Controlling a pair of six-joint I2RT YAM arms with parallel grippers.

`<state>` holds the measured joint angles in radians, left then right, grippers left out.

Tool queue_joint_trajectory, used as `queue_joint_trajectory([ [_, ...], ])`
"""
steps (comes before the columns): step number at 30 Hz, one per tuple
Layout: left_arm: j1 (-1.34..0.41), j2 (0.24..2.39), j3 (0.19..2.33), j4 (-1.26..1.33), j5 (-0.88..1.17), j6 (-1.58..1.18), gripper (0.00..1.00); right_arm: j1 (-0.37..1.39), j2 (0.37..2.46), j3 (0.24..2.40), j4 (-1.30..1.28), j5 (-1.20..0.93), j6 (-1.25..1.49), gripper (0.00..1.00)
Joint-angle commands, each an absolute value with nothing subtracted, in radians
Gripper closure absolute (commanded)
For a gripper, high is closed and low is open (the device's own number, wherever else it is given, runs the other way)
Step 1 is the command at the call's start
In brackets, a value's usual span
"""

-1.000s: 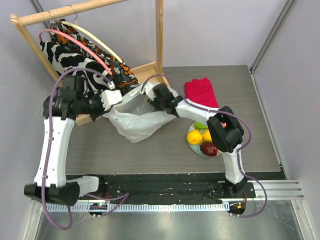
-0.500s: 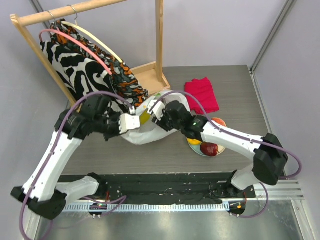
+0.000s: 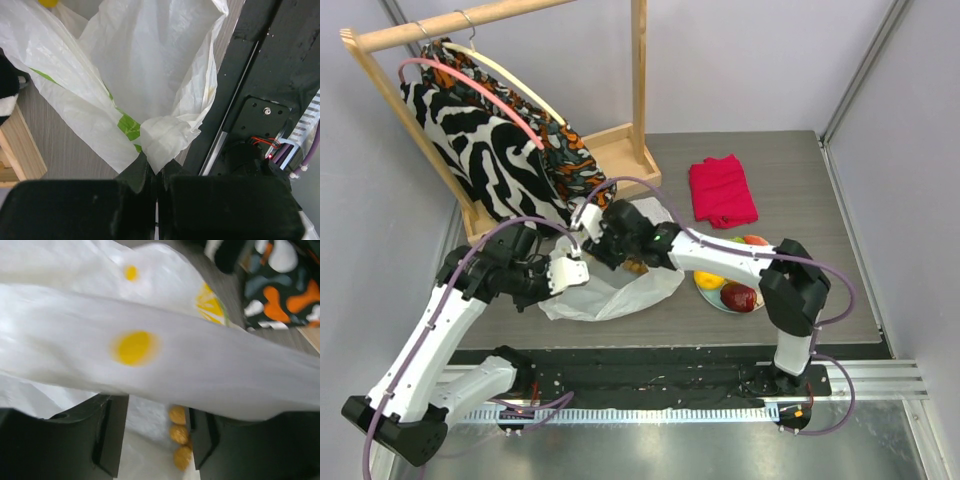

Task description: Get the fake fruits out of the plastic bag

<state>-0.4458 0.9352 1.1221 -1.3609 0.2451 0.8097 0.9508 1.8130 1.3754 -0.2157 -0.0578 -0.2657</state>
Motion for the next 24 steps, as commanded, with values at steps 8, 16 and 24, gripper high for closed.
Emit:
queue_joint_trajectory([
  [8, -0.422, 0.910, 1.172, -1.560, 0.308, 0.761, 1.00, 1.048, 1.986, 1.532, -0.170, 0.110, -0.400, 0.26],
  [16, -0.422, 0.893, 1.164, -1.557, 0.325, 0.755, 1.00, 1.048, 2.034, 1.607, -0.251, 0.163, -0.642, 0.25],
  [24, -0.422, 0.900, 1.200, -1.560, 0.371, 0.761, 1.00, 1.049, 2.262, 1.884, -0.555, 0.155, -0.753, 0.25],
])
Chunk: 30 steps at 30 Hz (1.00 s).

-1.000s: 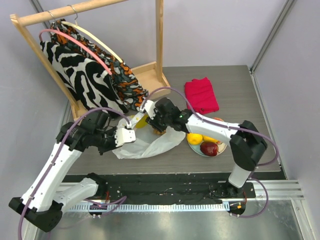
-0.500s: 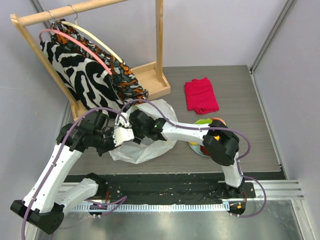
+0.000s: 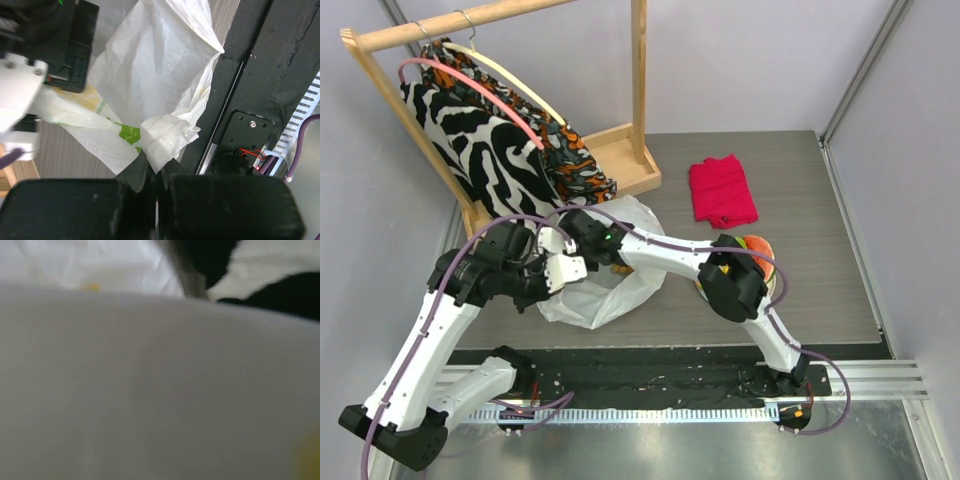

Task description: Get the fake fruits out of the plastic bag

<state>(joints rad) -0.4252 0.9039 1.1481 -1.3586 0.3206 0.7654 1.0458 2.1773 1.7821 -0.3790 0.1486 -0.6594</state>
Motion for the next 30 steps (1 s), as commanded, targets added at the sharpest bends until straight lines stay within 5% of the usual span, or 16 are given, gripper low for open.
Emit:
queue_joint_trajectory([
  [1, -0.422, 0.903, 1.203, -1.562, 0.371, 0.762, 1.00, 1.049, 2.276, 1.919, -0.595, 0.153, -0.762, 0.26],
  [30, -0.420, 0.926, 1.244, -1.543, 0.434, 0.753, 1.00, 1.081, 2.293, 1.924, -0.460, 0.138, -0.798, 0.21],
])
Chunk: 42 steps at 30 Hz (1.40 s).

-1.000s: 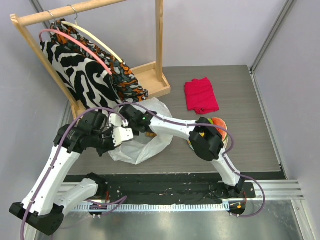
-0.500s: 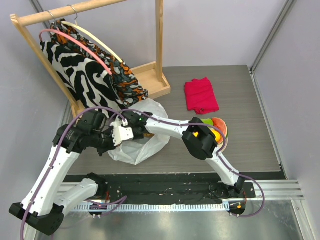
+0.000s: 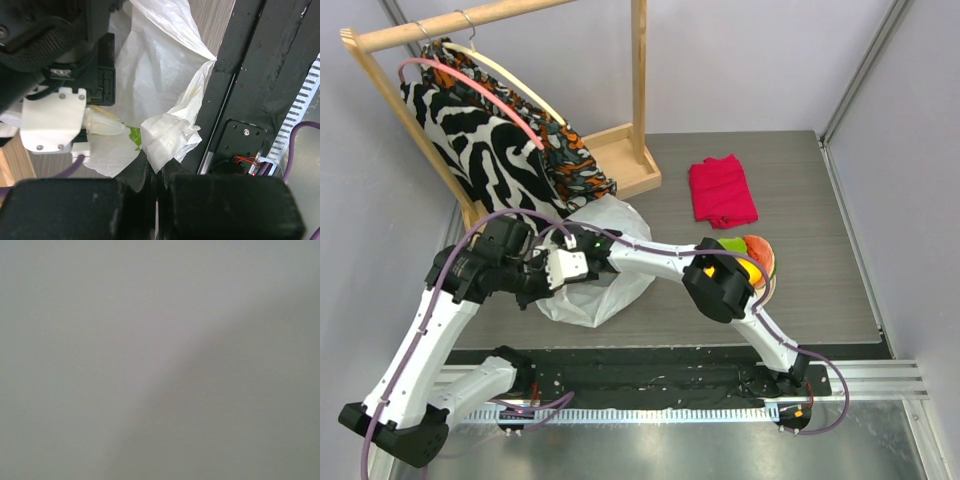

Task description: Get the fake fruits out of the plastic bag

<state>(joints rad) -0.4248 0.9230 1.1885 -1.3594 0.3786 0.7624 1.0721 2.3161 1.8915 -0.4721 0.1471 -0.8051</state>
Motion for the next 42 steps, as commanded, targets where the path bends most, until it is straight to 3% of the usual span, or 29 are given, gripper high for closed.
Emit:
queue_joint_trajectory([
  [1, -0.422, 0.925, 1.252, -1.546, 0.437, 0.752, 1.00, 1.083, 2.299, 1.927, -0.457, 0.143, -0.804, 0.22],
  [4, -0.420, 0.920, 1.253, -1.545, 0.436, 0.756, 1.00, 1.092, 2.325, 1.942, -0.472, 0.158, -0.833, 0.31],
  [7, -0.420, 0.914, 1.246, -1.543, 0.425, 0.758, 1.00, 1.092, 2.324, 1.942, -0.479, 0.153, -0.833, 0.54],
  [8, -0.422, 0.913, 1.240, -1.543, 0.423, 0.756, 1.00, 1.094, 2.318, 1.944, -0.480, 0.152, -0.830, 0.67],
  [10, -0.422, 0.911, 1.235, -1.540, 0.423, 0.750, 1.00, 1.094, 2.307, 1.936, -0.483, 0.146, -0.828, 0.74],
  [19, -0.420, 0.890, 1.207, -1.517, 0.367, 0.739, 1.00, 1.092, 2.103, 1.758, -0.503, 0.089, -0.776, 0.94],
  [26, -0.416, 0.881, 1.276, -1.519, 0.425, 0.701, 1.00, 1.036, 1.915, 1.513, -0.508, 0.116, -0.619, 0.98],
  [27, -0.416, 0.877, 1.293, -1.514, 0.440, 0.690, 1.00, 1.026, 1.896, 1.514, -0.506, 0.130, -0.577, 0.98],
  [30, -0.414, 0.874, 1.331, -1.505, 0.509, 0.646, 1.00, 1.006, 1.896, 1.600, -0.557, -0.013, -0.468, 0.75],
  [32, -0.414, 0.887, 1.328, -1.529, 0.534, 0.640, 1.00, 1.009, 1.920, 1.689, -0.600, -0.130, -0.375, 0.65],
  [37, -0.416, 0.928, 1.387, -1.532, 0.558, 0.632, 1.00, 1.029, 2.089, 1.853, -0.557, -0.239, -0.166, 0.49],
  [39, -0.416, 0.943, 1.407, -1.552, 0.557, 0.635, 1.00, 1.031, 2.134, 1.899, -0.545, -0.261, -0.067, 0.36],
  [42, -0.416, 0.954, 1.410, -1.555, 0.555, 0.635, 1.00, 1.029, 2.184, 1.948, -0.511, -0.380, -0.002, 0.27],
])
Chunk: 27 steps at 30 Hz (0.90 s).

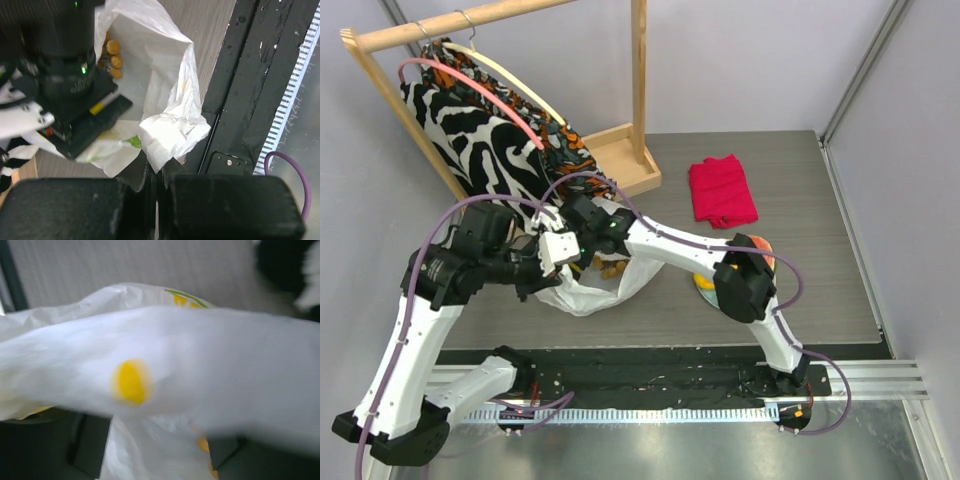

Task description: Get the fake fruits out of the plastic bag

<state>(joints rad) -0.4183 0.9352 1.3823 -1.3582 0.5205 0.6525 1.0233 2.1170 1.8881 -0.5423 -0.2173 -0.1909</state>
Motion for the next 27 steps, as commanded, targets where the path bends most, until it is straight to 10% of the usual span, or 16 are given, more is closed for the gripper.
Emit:
queue_joint_trajectory([
  [1, -0.416, 0.963, 1.413, -1.554, 0.554, 0.635, 1.00, 1.031, 2.193, 1.954, -0.493, -0.409, 0.044, 0.25],
  [5, -0.414, 0.991, 1.445, -1.536, 0.549, 0.626, 1.00, 1.035, 2.230, 1.942, -0.468, -0.443, 0.090, 0.03],
  [21, -0.417, 1.029, 1.416, -1.493, 0.594, 0.606, 1.00, 1.074, 2.428, 2.081, -0.354, -0.287, 0.170, 0.00],
  [24, -0.416, 1.014, 1.404, -1.493, 0.581, 0.604, 1.00, 1.078, 2.457, 2.114, -0.350, -0.246, 0.129, 0.07],
  [27, -0.417, 1.002, 1.384, -1.488, 0.572, 0.600, 1.00, 1.078, 2.464, 2.117, -0.353, -0.207, 0.071, 0.36],
])
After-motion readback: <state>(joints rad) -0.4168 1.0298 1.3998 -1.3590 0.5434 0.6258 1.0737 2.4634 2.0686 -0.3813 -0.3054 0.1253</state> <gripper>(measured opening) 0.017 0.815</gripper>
